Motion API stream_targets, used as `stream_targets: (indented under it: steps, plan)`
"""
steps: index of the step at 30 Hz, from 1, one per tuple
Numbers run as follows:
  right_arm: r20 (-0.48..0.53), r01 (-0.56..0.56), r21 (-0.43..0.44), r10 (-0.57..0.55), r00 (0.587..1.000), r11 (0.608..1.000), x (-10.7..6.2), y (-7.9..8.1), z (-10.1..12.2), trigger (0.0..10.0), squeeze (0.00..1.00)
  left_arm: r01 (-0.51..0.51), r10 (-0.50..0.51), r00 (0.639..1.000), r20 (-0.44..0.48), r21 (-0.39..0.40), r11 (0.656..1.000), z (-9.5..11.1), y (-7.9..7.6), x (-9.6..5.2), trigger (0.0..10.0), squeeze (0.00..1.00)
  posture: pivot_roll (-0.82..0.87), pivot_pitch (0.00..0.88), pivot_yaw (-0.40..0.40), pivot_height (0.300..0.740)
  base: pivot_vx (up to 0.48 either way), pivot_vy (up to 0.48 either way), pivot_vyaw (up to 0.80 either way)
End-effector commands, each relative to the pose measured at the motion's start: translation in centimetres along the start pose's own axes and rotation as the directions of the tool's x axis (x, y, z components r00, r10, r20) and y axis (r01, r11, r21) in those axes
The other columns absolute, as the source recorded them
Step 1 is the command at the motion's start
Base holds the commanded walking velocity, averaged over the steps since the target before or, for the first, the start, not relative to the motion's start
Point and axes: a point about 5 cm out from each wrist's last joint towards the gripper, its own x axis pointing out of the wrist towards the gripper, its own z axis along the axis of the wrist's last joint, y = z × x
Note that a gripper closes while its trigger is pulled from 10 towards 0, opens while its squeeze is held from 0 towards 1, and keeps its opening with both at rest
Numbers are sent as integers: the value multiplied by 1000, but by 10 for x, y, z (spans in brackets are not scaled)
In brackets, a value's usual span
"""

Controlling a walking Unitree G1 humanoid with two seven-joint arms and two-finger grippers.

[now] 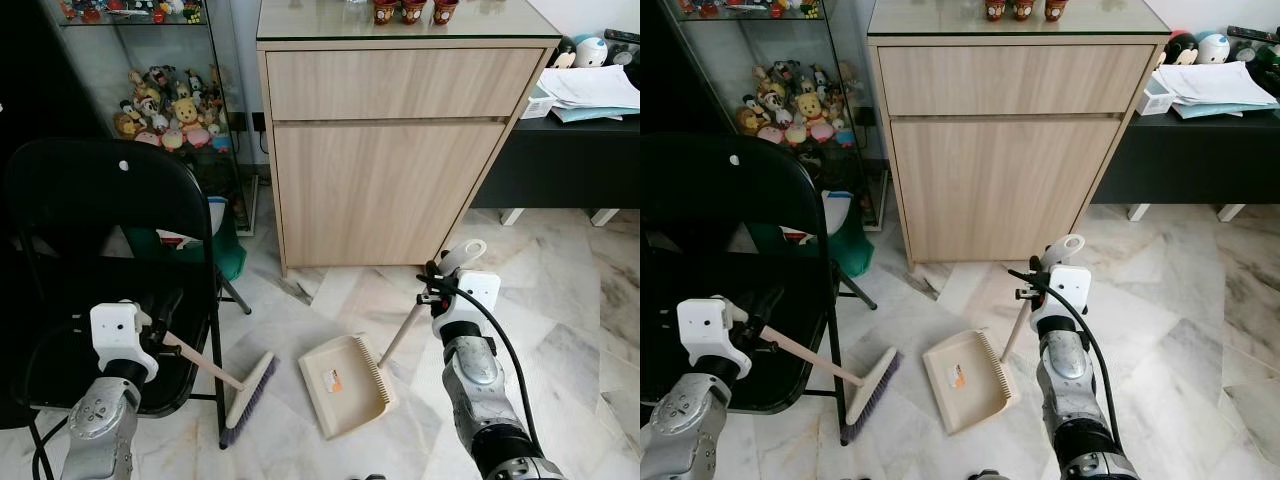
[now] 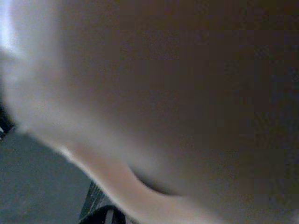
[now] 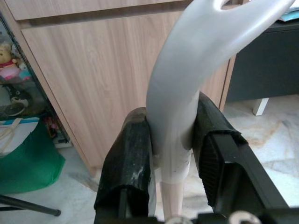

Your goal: Sweep floor

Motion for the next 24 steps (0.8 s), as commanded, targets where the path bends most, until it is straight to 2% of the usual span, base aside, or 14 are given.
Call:
stream_targets:
  steps: [1,9,10,11,12,13,17,24]
  plan:
    - [19,2,4,-3,1000,1000,2,1,5,10000,0,0,-1,997,-72,-19,1000,-14,-3,-7,0,0,-48,163,-27,740,0,0,0]
    - [25,3,6,-3,1000,1000,3,2,6,10000,0,-41,40,999,-11,-86,995,-1,-13,-6,0,0,-43,168,-24,740,0,0,0]
    - [26,4,7,-4,1000,1000,4,2,7,10000,0,-49,50,999,2,-92,995,2,-14,-6,1882,0,-44,171,-21,740,0,0,0]
    - [28,5,7,-5,1000,1000,4,2,7,10000,0,-57,58,998,9,-92,994,3,-14,-7,4745,0,-44,172,-21,740,0,0,0]
    - [29,6,7,-6,1000,1000,4,2,8,10000,0,-62,64,998,12,-92,994,4,-14,-8,4745,0,-44,172,-21,740,0,0,0]
    - [30,6,8,-7,1000,1000,5,2,8,10000,0,-85,88,996,19,-111,990,6,-14,-9,10000,0,-43,173,-20,740,0,0,0]
    - [42,5,12,-6,999,1000,6,3,11,10000,0,-155,161,986,32,-147,977,10,-14,-14,10000,0,-45,176,-21,740,0,0,0]
    - [62,9,16,-10,998,1000,8,1,16,10000,0,-184,195,979,57,-157,970,20,-18,-23,10000,0,-40,180,-22,740,0,0,0]
